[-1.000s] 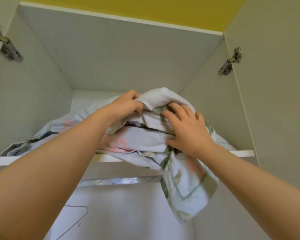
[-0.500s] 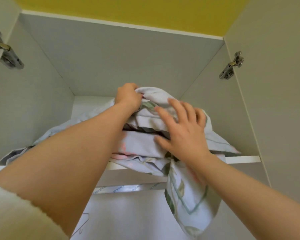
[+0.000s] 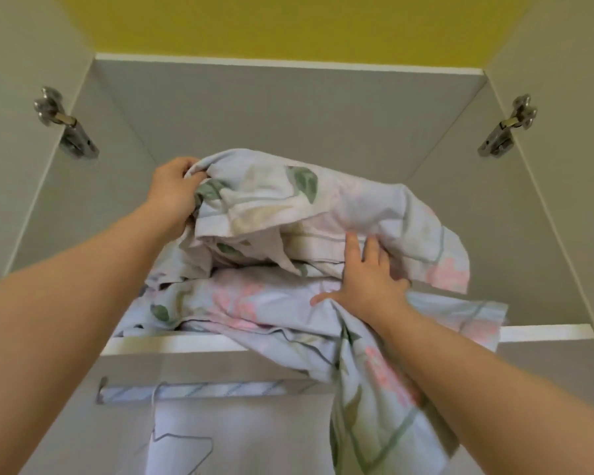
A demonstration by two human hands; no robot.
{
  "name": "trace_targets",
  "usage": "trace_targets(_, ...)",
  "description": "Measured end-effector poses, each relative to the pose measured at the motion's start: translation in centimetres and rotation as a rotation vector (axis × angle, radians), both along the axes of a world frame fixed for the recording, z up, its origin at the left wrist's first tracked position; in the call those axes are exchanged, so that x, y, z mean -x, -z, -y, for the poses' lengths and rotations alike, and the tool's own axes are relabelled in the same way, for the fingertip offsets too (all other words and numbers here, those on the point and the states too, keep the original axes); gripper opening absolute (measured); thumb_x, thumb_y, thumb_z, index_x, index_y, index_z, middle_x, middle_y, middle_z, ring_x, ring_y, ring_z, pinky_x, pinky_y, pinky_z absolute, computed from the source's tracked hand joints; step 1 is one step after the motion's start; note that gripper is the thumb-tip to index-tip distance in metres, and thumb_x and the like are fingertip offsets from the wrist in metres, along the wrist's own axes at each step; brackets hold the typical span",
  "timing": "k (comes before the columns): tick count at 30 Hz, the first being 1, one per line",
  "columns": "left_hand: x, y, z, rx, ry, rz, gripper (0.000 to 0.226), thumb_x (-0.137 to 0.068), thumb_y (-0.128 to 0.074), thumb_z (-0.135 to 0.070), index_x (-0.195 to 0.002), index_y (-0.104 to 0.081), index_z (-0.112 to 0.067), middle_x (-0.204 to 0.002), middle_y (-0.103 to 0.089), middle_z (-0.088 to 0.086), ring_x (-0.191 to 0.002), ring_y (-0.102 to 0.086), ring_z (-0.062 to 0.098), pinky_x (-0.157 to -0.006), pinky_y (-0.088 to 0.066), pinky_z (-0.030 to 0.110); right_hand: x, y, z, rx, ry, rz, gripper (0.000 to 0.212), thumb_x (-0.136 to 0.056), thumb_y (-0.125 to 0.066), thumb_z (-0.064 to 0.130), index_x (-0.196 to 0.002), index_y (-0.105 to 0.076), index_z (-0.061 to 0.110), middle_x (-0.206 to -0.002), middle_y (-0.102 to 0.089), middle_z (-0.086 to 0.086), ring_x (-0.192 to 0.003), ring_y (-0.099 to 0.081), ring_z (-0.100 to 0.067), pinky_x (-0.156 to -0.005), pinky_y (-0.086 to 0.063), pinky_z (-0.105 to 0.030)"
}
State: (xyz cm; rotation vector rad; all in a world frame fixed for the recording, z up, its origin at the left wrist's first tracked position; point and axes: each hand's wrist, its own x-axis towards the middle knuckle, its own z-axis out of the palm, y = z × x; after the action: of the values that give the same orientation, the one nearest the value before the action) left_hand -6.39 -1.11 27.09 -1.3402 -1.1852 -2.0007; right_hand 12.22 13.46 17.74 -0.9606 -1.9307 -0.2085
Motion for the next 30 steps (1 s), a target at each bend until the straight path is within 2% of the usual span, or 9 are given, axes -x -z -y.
trace_targets(3,2.9,4.0,0.9,0.167,-0.151,-0.069,0.026,-0.092,-0.047,-0.005,-0.069,-0.051,-0.016,-0.065,-0.047,0.007,-0.049,-0.045,0.014,-0.034,-0.037,0.014,-0.2,-0.1,-0.9,-0.052,0.075,-0.02,0.109,-0.073,-0.06,0.066,-0.147,0.012,0.03,-0.158,0.014,0.0,-0.142,-0.006,-0.035,-0.104,-0.022,-0.067)
trace_targets(9,1.3,4.5,1.8,0.605,-0.236,-0.06,0.009,-0.088,-0.054,-0.007,-0.085,-0.062,-0.008,-0.089,-0.057,0.014,-0.078,-0.047,0.025,-0.054,-0.039,0.022,-0.5,0.9,-2.1,0.014,0.017,-0.037,0.093,-0.083,-0.053,0.057,-0.146,0.01,0.032,-0.158,0.011,0.0,-0.141,-0.008,-0.037,-0.109,-0.02,-0.061)
trace_targets(12,-3.1,1.9,1.8,0.546,-0.327,-0.116,0.016,-0.087,-0.052,-0.015,-0.087,-0.06,-0.001,-0.1,-0.057,0.018,-0.085,-0.047,0.027,-0.069,-0.037,0.03,-0.8,1.2,-2.1,-0.003,-0.002,-0.035,0.09,-0.085,-0.05,0.057,-0.148,0.006,0.027,-0.158,0.012,0.002,-0.142,-0.008,-0.034,-0.11,-0.021,-0.058)
trace_targets(15,-7.5,0.8,0.2,0.492,-0.443,-0.371,0.052,-0.08,-0.059,-0.051,-0.111,-0.057,-0.01,-0.127,-0.053,0.017,-0.112,-0.051,0.032,-0.094,-0.043,0.037,-1.7,1.5,-2.1,-0.007,-0.056,-0.02,0.095,-0.08,-0.053,0.061,-0.148,0.007,0.03,-0.158,0.013,0.005,-0.144,-0.006,-0.032,-0.11,-0.02,-0.055)
trace_targets(18,-9.6,1.9,-2.9,0.749,-0.732,-0.73,0.111,-0.056,-0.071,-0.066,-0.145,-0.013,-0.031,-0.154,-0.024,0.005,-0.139,-0.029,0.029,-0.111,-0.029,0.048,-2.2,1.6,-2.0,-0.02,-0.151,0.009,0.1,-0.077,-0.061,0.057,-0.148,0.007,0.033,-0.158,0.016,0.007,-0.145,-0.004,-0.029,-0.113,-0.017,-0.055)
trace_targets(20,-9.3,2.9,-5.0,0.778,-0.993,-0.809,0.099,-0.063,-0.074,-0.048,-0.142,-0.016,-0.032,-0.141,-0.045,0.007,-0.126,-0.048,0.03,-0.094,-0.041,0.039,-2.2,2.1,-2.2,0.016,-0.237,-0.003,0.105,-0.075,-0.065,0.055,-0.148,0.008,0.032,-0.158,0.015,0.006,-0.146,-0.003,-0.027,-0.115,-0.017,-0.054)
trace_targets(24,-7.1,2.1,-4.8,0.376,-1.111,-0.741,0.042,-0.081,-0.055,-0.02,-0.122,-0.047,-0.02,-0.116,-0.062,0.017,-0.109,-0.059,0.037,-0.081,-0.045,0.04,-2.0,3.0,-2.9,0.089,-0.165,-0.049,0.112,-0.074,-0.066,0.055,-0.148,0.012,0.023,-0.158,0.016,0.003,-0.146,-0.004,-0.027,-0.114,-0.021,-0.055)
trace_targets(27,-4.7,0.6,-2.1,0.199,-1.186,-0.642,0.038,-0.079,-0.055,-0.01,-0.116,-0.052,-0.015,-0.112,-0.058,0.022,-0.107,-0.055,0.041,-0.084,-0.042,0.045,-1.4,2.7,-2.5,0.038,-0.058,-0.046,0.105,-0.079,-0.065,0.047,-0.148,0.011,0.024,-0.158,0.014,0.003,-0.145,-0.001,-0.03,-0.106,-0.023,-0.063)
trace_targets(30,-3.0,2.5,-0.9,0.252,-1.227,-0.678,0.039,-0.075,-0.058,-0.006,-0.113,-0.054,-0.014,-0.108,-0.058,0.021,-0.104,-0.054,0.04,-0.081,-0.04,0.044,-1.1,2.5,-1.5,-0.018,0.031,-0.036,0.092,-0.082,-0.064,0.043,-0.147,-0.002,0.026,-0.155,-0.007,-0.008,-0.14,-0.016,-0.034,-0.103,-0.03,-0.058)
